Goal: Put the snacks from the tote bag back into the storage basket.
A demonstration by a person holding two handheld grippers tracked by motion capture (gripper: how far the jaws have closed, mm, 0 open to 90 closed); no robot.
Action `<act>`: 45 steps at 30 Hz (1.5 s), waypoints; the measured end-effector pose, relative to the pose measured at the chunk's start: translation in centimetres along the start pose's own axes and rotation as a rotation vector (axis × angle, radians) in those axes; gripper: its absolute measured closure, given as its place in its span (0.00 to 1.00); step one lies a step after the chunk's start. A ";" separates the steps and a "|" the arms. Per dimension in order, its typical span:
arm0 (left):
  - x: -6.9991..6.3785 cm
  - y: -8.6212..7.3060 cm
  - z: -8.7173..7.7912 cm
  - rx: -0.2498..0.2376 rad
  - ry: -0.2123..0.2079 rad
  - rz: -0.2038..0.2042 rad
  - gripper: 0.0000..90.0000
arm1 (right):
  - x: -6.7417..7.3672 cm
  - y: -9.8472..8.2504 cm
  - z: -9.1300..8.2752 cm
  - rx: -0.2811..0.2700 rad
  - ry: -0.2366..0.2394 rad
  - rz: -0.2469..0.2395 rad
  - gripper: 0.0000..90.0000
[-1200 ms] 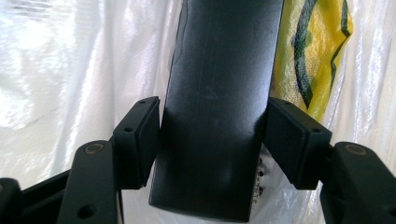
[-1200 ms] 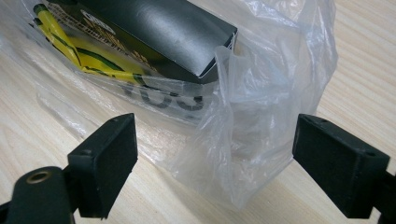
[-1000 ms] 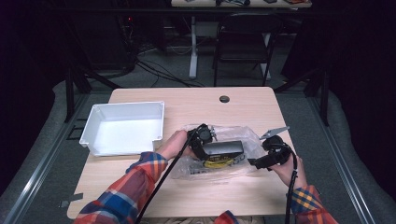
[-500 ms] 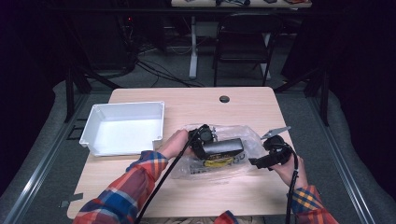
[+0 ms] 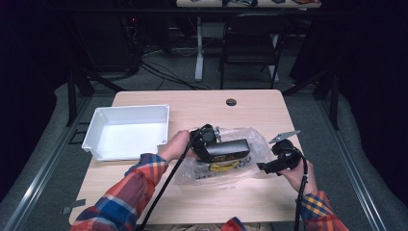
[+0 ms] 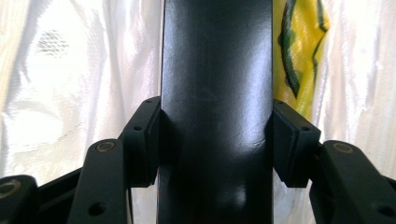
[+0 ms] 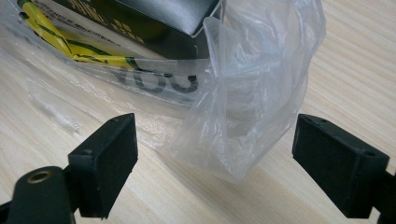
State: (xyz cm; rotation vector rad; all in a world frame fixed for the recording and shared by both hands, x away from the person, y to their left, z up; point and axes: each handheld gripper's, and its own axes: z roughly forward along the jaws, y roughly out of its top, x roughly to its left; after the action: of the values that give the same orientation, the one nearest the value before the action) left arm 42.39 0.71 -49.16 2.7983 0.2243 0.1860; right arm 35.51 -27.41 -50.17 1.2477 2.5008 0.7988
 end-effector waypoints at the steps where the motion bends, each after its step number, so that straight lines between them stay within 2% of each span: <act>1: 0.0 0.0 -0.1 -0.009 0.004 0.000 0.48 | 0.0 0.0 0.0 -0.001 -0.005 0.001 0.15; 11: 0.3 -0.1 -2.2 -0.044 0.003 0.011 0.48 | -0.3 -0.2 0.1 0.010 0.007 0.010 0.15; 17: 0.4 -0.3 -3.6 -0.054 0.000 0.021 0.48 | -0.3 -0.3 0.1 0.011 -0.001 0.018 0.15; 20: 0.4 -0.3 -4.2 -0.066 -0.007 0.014 0.48 | -0.4 -0.4 0.1 0.012 -0.002 0.014 0.15; 22: 0.4 -0.3 -4.7 -0.077 -0.006 0.015 0.48 | -0.5 -0.4 0.2 0.009 0.014 0.021 0.15; 26: 0.4 -0.2 -5.6 -0.086 -0.009 0.025 0.48 | -0.5 -0.5 0.2 0.011 0.014 0.022 0.15; 36: 0.7 -0.2 -7.7 -0.121 0.005 0.031 0.48 | -0.5 -0.6 0.5 0.015 0.012 0.024 0.15; 45: 1.6 -0.6 -10.0 -0.126 0.036 0.031 0.48 | -0.4 -0.7 0.3 0.023 0.003 0.022 0.15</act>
State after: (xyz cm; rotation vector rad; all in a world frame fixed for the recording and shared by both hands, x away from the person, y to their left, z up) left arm 42.37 4.64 -39.83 2.6764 0.1715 0.2495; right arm 35.39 -27.92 -50.82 1.2852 2.5092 0.7798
